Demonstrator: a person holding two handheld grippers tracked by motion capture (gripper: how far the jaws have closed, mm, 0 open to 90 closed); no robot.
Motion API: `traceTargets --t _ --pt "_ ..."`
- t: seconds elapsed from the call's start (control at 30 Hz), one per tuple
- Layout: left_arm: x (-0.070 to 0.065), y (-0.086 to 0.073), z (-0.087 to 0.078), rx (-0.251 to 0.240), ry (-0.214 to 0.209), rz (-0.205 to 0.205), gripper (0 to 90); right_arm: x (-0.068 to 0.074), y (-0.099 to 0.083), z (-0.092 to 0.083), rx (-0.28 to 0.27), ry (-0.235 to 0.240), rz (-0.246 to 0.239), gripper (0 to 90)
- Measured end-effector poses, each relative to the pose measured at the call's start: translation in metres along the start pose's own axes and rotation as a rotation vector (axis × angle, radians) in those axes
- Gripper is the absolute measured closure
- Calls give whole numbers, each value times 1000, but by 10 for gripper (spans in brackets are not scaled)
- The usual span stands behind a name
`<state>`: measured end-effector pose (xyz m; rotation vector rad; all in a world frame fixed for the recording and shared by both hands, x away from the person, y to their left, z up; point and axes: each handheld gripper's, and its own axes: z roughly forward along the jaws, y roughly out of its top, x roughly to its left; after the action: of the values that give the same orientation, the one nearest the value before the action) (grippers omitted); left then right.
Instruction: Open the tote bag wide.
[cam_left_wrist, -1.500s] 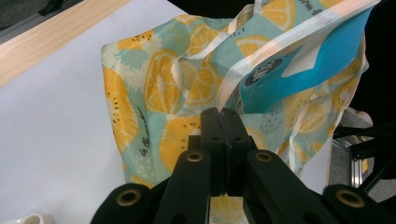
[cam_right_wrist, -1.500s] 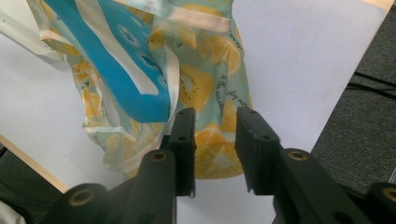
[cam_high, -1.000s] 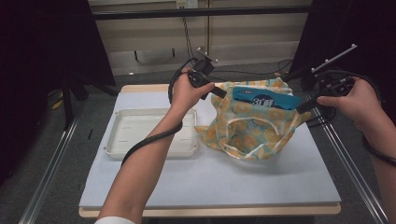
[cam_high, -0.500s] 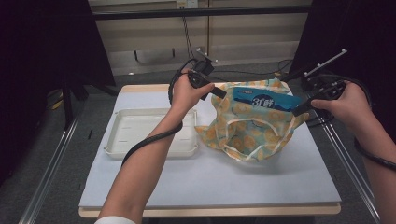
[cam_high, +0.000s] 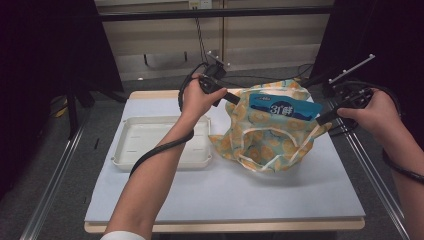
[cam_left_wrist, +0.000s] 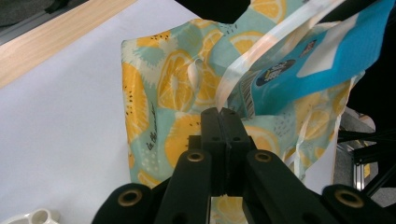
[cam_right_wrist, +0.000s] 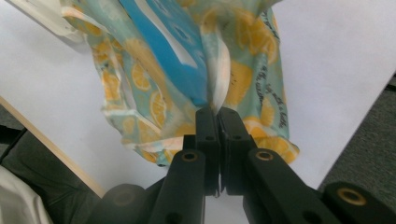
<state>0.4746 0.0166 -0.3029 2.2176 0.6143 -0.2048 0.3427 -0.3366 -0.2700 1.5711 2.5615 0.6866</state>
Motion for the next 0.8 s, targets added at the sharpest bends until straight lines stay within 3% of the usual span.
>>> traceTargets --t 0.17,0.4,0.63,0.8 --pt "3 1 1 -6 9 -6 900 -9 -5 -2 -23 -2 20 886" --pt "15 -3 5 -19 20 -59 900 -18 -11 4 -23 -17 38 886" --pt "24 -6 10 4 24 -69 900 -28 -16 11 -45 -30 70 884" --pt "29 -11 13 19 17 -70 900 -31 -19 19 -14 -34 85 871"
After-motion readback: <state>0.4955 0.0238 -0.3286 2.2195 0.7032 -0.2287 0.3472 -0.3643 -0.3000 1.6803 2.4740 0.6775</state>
